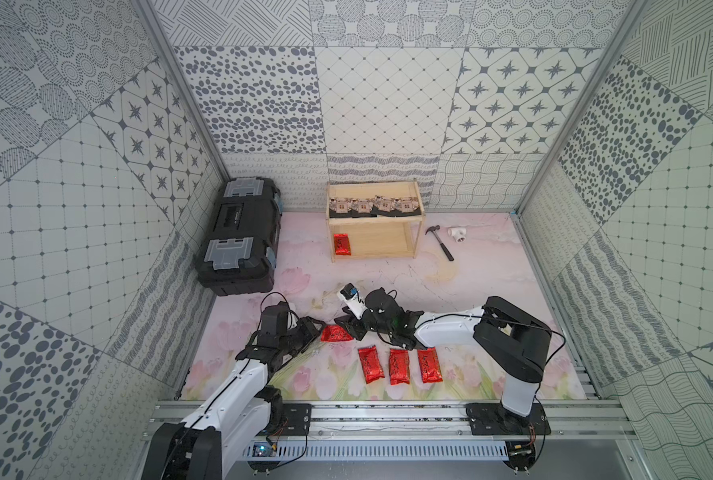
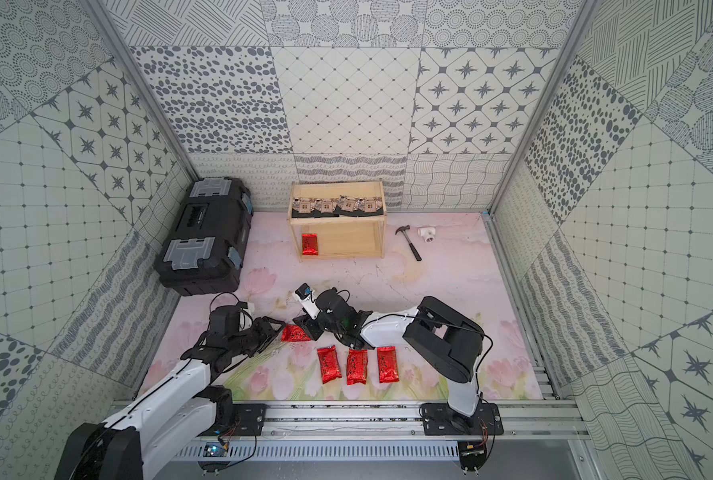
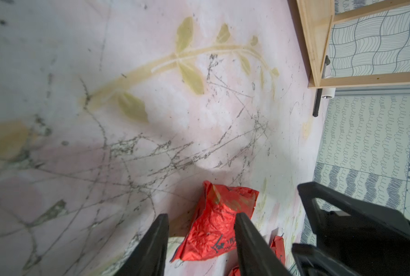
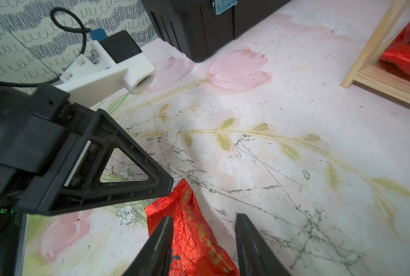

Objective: Place the tea bags on the shelf by color
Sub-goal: Pick up the tea bag from the center of the board.

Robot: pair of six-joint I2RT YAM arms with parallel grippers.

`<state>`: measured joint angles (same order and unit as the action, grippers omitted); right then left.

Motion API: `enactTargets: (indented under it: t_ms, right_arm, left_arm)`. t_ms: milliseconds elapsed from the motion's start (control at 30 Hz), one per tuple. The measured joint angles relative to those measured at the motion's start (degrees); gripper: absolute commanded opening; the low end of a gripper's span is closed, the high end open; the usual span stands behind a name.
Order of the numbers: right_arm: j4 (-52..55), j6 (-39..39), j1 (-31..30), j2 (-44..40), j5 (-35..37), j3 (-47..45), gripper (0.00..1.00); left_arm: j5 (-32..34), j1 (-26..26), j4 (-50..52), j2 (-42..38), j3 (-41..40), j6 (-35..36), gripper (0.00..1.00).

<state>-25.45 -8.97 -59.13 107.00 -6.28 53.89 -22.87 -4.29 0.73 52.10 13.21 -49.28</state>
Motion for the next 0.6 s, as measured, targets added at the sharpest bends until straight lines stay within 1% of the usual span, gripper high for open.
enactTargets:
  t_ms: [67, 167, 467, 600]
  right_arm:
    - [-0.59, -0.59, 0.02, 0.66, -0.70, 0.00, 0.35]
    - [-1.51, -1.14, 0.02, 1.70, -1.44, 0.00, 0.34]
    - [-3.32, -2.19, 0.02, 3.85, -2.01, -1.05, 0.34]
    - [-3.61, -2.23, 0.09, 3.89, -1.64, -2.60, 0.34]
  left_arm:
    - [0.00, 0.00, -0.59, -0.26, -0.15, -0.02, 0.46]
    - [-0.02, 0.00, -1.68, -0.37, -0.70, -0.15, 0.45]
    - [-0.33, 0.00, -3.43, 0.02, -2.29, -0.70, 0.44]
    - [-0.76, -0.02, -4.37, 0.44, -3.21, -1.09, 0.42]
